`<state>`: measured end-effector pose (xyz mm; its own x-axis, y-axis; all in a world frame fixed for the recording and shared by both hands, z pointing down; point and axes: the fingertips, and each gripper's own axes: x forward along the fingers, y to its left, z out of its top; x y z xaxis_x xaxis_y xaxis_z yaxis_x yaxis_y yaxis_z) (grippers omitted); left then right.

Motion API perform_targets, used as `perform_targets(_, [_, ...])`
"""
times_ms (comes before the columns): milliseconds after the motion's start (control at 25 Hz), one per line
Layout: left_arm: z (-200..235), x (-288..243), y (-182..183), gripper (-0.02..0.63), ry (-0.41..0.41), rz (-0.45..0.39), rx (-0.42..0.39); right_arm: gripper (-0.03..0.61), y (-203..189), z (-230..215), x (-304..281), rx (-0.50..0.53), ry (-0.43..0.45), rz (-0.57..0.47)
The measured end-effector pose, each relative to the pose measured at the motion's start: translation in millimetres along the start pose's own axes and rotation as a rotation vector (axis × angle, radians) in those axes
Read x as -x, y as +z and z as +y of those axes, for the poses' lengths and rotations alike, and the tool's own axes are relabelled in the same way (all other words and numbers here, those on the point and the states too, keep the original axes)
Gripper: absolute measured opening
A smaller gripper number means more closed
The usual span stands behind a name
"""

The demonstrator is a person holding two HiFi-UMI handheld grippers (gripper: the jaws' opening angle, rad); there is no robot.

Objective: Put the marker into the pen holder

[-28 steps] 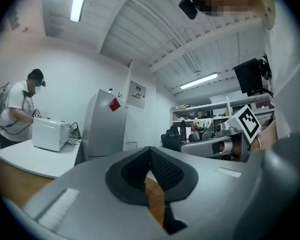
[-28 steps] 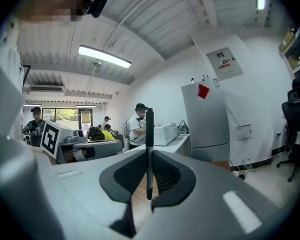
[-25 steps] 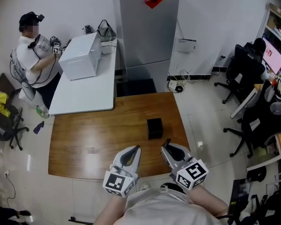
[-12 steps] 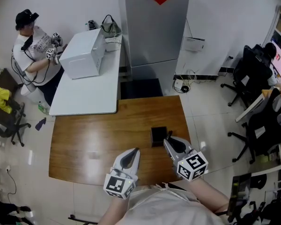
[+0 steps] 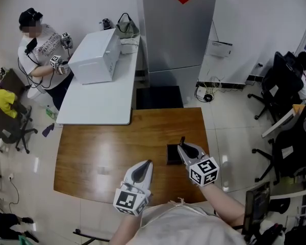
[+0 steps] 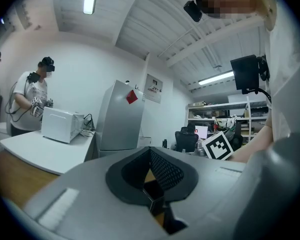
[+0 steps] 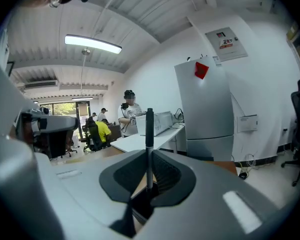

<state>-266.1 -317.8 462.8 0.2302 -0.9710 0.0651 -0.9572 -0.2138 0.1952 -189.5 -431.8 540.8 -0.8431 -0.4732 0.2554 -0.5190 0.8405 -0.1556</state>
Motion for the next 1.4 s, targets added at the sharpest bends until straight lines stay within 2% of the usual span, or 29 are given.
perform_targets(320, [13.1, -9.0, -13.0, 0.015, 0.013, 0.018, -0.002, 0.037, -47.9, -8.4, -17.4, -0.012, 0.027, 0.129])
perform_targets(520, [23.3, -13.8, -20.3, 0.015, 0.026, 0.045, 0.007, 0.038, -61.6, -14.9, -20.0, -0.034, 0.005, 0.153])
perform_targets(680, [23.1, -15.7, -23.5, 0.015, 0.020, 0.051, 0.012, 0.132, -61.6, -18.7, -17.8, -0.046, -0.018, 0.151])
perform_targets(840, [20.9, -16.0, -27.2, 0.015, 0.011, 0.048, 0.013, 0.137, -62.0, -17.8, -15.0, -0.040, -0.021, 0.150])
perform_targets(1040, [16.6, -17.4, -27.5, 0.015, -0.007, 0.050, 0.014, 0.134, -46.9, -13.8, -10.4, -0.015, -0.035, 0.129])
perform_targets(1120, [13.4, -16.4, -25.2, 0.015, -0.012, 0.046, 0.018, 0.109, -33.3, -9.1, -5.2, -0.006, -0.034, 0.096])
perform_targets(1240, [8.5, -17.4, -18.4, 0.015, -0.027, 0.033, 0.019, 0.032, 3.6, 0.5, 9.0, 0.035, -0.028, 0.005])
perform_targets(1400, [3.0, -16.3, -11.0, 0.015, -0.057, 0.024, 0.004, 0.014, 52.6, 20.5, 32.2, 0.155, -0.032, -0.125])
